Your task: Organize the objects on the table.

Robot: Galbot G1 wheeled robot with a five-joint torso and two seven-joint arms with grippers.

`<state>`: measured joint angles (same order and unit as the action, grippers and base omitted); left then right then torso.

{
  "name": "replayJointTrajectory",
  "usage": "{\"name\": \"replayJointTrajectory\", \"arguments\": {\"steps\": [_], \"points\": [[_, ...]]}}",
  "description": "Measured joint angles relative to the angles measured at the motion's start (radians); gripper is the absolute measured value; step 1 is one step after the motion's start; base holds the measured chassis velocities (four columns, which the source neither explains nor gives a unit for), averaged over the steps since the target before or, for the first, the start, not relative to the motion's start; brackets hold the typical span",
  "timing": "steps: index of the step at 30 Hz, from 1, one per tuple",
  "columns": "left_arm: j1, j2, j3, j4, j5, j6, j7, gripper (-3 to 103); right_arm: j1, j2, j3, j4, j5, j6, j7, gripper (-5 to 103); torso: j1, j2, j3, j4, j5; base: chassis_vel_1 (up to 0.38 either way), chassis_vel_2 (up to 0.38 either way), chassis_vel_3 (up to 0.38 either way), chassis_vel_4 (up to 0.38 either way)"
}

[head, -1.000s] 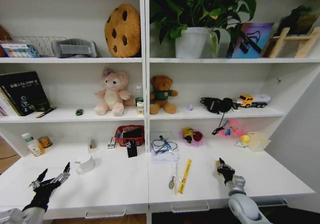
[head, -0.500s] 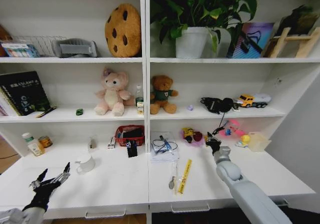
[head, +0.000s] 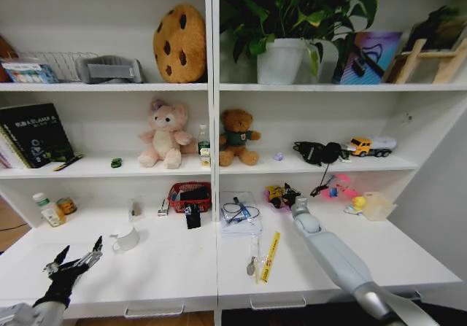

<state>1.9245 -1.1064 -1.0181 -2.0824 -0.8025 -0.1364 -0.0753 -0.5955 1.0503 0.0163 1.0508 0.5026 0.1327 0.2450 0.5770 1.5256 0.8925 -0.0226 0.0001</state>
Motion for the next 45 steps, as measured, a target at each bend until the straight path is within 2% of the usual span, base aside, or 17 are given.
{"name": "replayJointTrajectory", "arguments": {"steps": [1, 2, 3, 9, 11, 13, 15, 16, 18, 22, 32, 34, 35, 37, 38, 41, 45], "points": [[0.000, 0.000, 0.000, 0.000, 0.000, 0.000, 0.000, 100, -0.004, -0.010, 0.005, 0.007, 0.000, 0.005, 0.006, 21, 0.000, 0.000, 0.000, 0.0000, -0.0001, 0.000, 0.000, 0.000, 0.000], [0.000, 0.000, 0.000, 0.000, 0.000, 0.000, 0.000, 100, -0.010, -0.016, 0.008, 0.019, 0.001, 0.005, 0.007, 27, 0.000, 0.000, 0.000, -0.0001, -0.0001, 0.000, 0.000, 0.000, 0.000], [0.000, 0.000, 0.000, 0.000, 0.000, 0.000, 0.000, 100, -0.010, -0.016, 0.008, 0.019, 0.001, 0.005, 0.007, 27, 0.000, 0.000, 0.000, -0.0001, -0.0001, 0.000, 0.000, 0.000, 0.000], [0.000, 0.000, 0.000, 0.000, 0.000, 0.000, 0.000, 100, -0.097, -0.059, 0.048, 0.178, 0.009, -0.016, 0.024, 54, 0.000, 0.000, 0.000, 0.0002, -0.0001, 0.000, 0.000, 0.000, 0.000], [0.000, 0.000, 0.000, 0.000, 0.000, 0.000, 0.000, 100, -0.144, -0.073, 0.072, 0.240, 0.012, -0.025, 0.030, 60, 0.000, 0.000, 0.000, 0.0002, -0.0005, 0.000, 0.000, 0.000, 0.000], [0.000, 0.000, 0.000, 0.000, 0.000, 0.000, 0.000, 100, -0.166, -0.078, 0.081, 0.265, 0.013, -0.029, 0.032, 60, 0.000, 0.000, 0.000, 0.0002, -0.0003, 0.000, 0.000, 0.000, 0.000], [0.000, 0.000, 0.000, 0.000, 0.000, 0.000, 0.000, 100, -0.349, -0.119, 0.183, 0.440, 0.009, -0.048, 0.038, 76, 0.000, 0.000, 0.000, -0.0003, 0.0000, 0.000, 0.000, 0.000, 0.000], [0.000, 0.000, 0.000, 0.000, 0.000, 0.000, 0.000, 100, -0.349, -0.119, 0.183, 0.440, 0.009, -0.048, 0.038, 76, 0.000, 0.000, 0.000, -0.0003, 0.0000, 0.000, 0.000, 0.000, 0.000], [0.000, 0.000, 0.000, 0.000, 0.000, 0.000, 0.000, 100, -0.467, -0.142, 0.255, 0.554, 0.003, -0.050, 0.039, 86, 0.000, 0.000, 0.000, -0.0007, -0.0001, 0.000, 0.000, 0.000, 0.000], [0.000, 0.000, 0.000, 0.000, 0.000, 0.000, 0.000, 100, -0.623, -0.157, 0.344, 0.690, -0.001, -0.040, 0.041, 96, 0.000, 0.000, 0.000, -0.0002, 0.0001, 0.000, 0.000, 0.000, 0.000], [0.000, 0.000, 0.000, 0.000, 0.000, 0.000, 0.000, 100, -0.949, -0.143, 0.547, 0.915, -0.020, 0.006, 0.022, 100, 0.000, 0.000, 0.000, 0.0001, -0.0004, 0.000, 0.000, 0.000, 0.000], [0.000, 0.000, 0.000, 0.000, 0.000, 0.000, 0.000, 100, -1.060, -0.142, 0.613, 0.952, -0.045, 0.066, -0.019, 100, 0.000, 0.000, 0.000, -0.0002, 0.0001, 0.000, 0.000, 0.000, 0.000], [0.000, 0.000, 0.000, 0.000, 0.000, 0.000, 0.000, 100, -1.060, -0.142, 0.613, 0.952, -0.045, 0.066, -0.019, 100, 0.000, 0.000, 0.000, -0.0002, 0.0001, 0.000, 0.000, 0.000, 0.000], [0.000, 0.000, 0.000, 0.000, 0.000, 0.000, 0.000, 100, -1.136, -0.149, 0.671, 0.954, -0.045, 0.135, -0.080, 100, 0.000, 0.000, 0.000, -0.0003, -0.0001, 0.000, 0.000, 0.000, 0.000], [0.000, 0.000, 0.000, 0.000, 0.000, 0.000, 0.000, 100, -1.136, -0.149, 0.671, 0.954, -0.045, 0.135, -0.080, 100, 0.000, 0.000, 0.000, -0.0003, -0.0001, 0.000, 0.000, 0.000, 0.000], [0.000, 0.000, 0.000, 0.000, 0.000, 0.000, 0.000, 100, -1.179, -0.166, 0.714, 0.916, -0.031, 0.217, -0.169, 100, 0.000, 0.000, 0.000, -0.0002, -0.0002, 0.000, 0.000, 0.000, 0.000], [0.000, 0.000, 0.000, 0.000, 0.000, 0.000, 0.000, 100, -1.167, -0.175, 0.718, 0.868, -0.043, 0.263, -0.216, 100, 0.000, 0.000, 0.000, -0.0002, 0.0000, 0.000, 0.000, 0.000, 0.000]]}}
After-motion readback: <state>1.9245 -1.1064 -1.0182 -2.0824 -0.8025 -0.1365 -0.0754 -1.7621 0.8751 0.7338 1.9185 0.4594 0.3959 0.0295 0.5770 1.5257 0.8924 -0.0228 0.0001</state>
